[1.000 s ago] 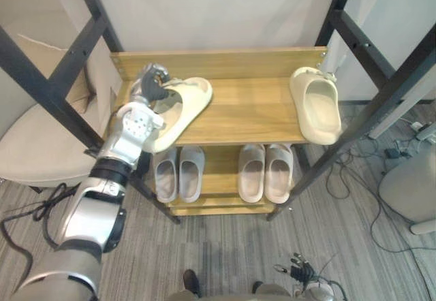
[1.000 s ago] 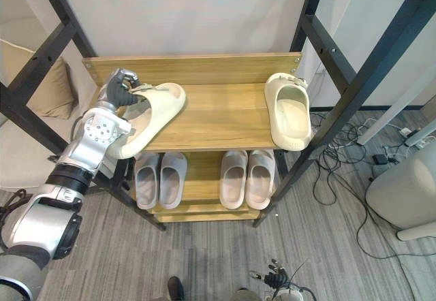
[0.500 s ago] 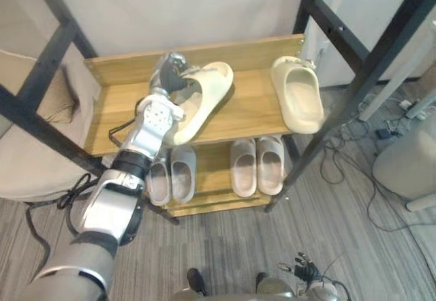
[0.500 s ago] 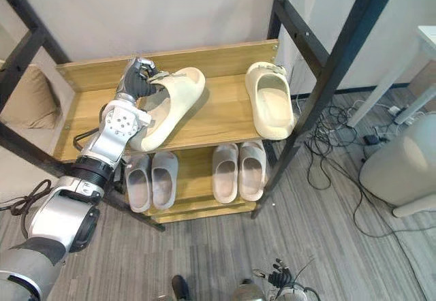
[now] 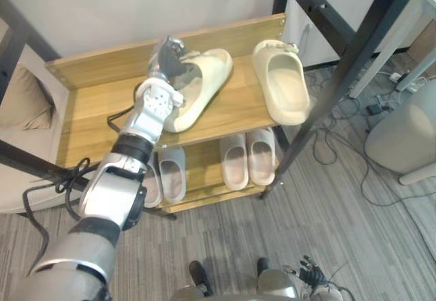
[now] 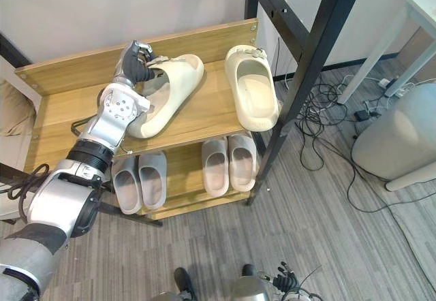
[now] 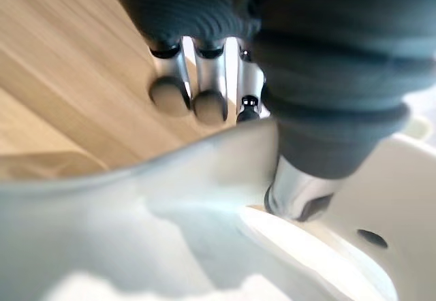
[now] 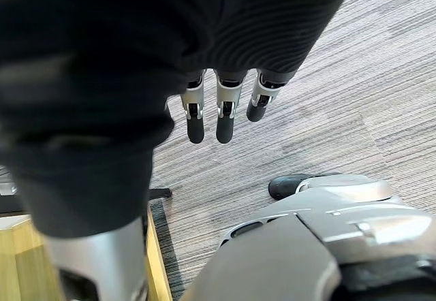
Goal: Organize the slippers on the shoe rack
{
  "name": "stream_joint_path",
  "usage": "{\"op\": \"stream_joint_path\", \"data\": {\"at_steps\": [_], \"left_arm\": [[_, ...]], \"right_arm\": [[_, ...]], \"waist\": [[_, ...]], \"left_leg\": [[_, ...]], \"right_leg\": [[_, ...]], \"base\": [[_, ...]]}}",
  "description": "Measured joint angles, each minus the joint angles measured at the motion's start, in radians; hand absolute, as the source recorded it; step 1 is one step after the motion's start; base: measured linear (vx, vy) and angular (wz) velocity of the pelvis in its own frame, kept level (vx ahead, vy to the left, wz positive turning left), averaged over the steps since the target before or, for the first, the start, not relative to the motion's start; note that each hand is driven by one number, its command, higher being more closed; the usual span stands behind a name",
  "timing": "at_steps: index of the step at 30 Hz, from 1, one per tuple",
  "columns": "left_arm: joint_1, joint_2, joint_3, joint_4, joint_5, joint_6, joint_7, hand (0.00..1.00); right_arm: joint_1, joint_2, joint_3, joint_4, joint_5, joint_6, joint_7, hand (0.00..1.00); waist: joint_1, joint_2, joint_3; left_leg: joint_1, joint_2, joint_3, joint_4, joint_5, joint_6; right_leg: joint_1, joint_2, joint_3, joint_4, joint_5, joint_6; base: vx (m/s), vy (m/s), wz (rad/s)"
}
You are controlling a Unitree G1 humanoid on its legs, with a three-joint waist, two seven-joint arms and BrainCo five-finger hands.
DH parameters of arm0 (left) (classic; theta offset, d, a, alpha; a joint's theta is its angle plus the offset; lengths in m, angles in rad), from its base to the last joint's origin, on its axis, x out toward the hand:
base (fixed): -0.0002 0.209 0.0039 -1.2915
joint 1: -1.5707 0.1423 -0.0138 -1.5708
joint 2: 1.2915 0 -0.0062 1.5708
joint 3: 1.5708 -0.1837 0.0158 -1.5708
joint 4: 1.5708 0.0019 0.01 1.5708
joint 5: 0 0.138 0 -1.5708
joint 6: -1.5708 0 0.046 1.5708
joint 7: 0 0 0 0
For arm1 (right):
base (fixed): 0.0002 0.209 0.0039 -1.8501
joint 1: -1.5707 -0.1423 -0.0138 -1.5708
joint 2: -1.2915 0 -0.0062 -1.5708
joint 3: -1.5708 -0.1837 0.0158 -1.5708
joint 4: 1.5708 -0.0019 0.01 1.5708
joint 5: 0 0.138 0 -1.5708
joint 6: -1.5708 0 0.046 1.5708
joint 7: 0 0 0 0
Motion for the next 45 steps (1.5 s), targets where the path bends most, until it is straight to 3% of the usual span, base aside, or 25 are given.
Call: {"op": "stream_joint_path", "data": {"at_steps": [10,20,28,32,45], "left_arm": [[-0.013,-0.037,0.010,0.019,0.016,0.000,0.009,0.00],[-0.008,-0.078,0.011,0.004,-0.014,0.000,0.008,0.00],[0.059,-0.081,0.021,-0.155,-0.044,-0.005,0.009,0.00],[0.110,-0.079,0.034,-0.241,-0.066,-0.009,0.009,0.00],[0.316,-0.086,0.054,-0.330,-0.284,-0.013,-0.020,0.00]], "right_arm": [[0.014,0.006,-0.009,-0.005,0.019,-0.009,-0.017,0.00],[0.014,0.002,-0.005,-0.005,0.018,-0.008,-0.016,0.00],[0.014,-0.006,0.015,-0.004,0.016,-0.006,-0.017,0.00],[0.014,-0.017,0.037,-0.003,0.014,-0.003,-0.017,0.00],[0.000,-0.032,0.074,-0.001,-0.023,0.014,-0.017,0.00]], "waist": [[0.000,0.001,0.000],[0.005,0.005,0.002],[0.011,0.007,0.002],[0.031,0.007,0.002],[0.036,0.006,0.003]], "left_leg": [[-0.001,0.000,0.009,0.000,0.000,0.000],[-0.001,-0.002,-0.055,0.000,0.005,0.001],[-0.017,-0.006,-0.137,-0.001,0.029,0.004],[-0.017,-0.007,-0.163,-0.006,0.034,0.003],[-0.016,-0.015,-0.208,-0.001,0.036,0.002]], "right_leg": [[-0.011,0.000,0.008,0.012,0.001,-0.001],[0.022,-0.001,-0.049,0.012,0.000,-0.001],[0.051,0.000,-0.127,0.013,-0.005,-0.001],[0.058,0.000,-0.151,0.017,-0.009,0.002],[0.095,-0.002,-0.196,0.009,-0.019,0.008]], "base": [[-0.02,0.003,-0.02],[-0.03,0.001,0.17],[-0.05,-0.007,0.29],[-0.06,0.001,0.18],[0.01,-0.007,0.10]]}}
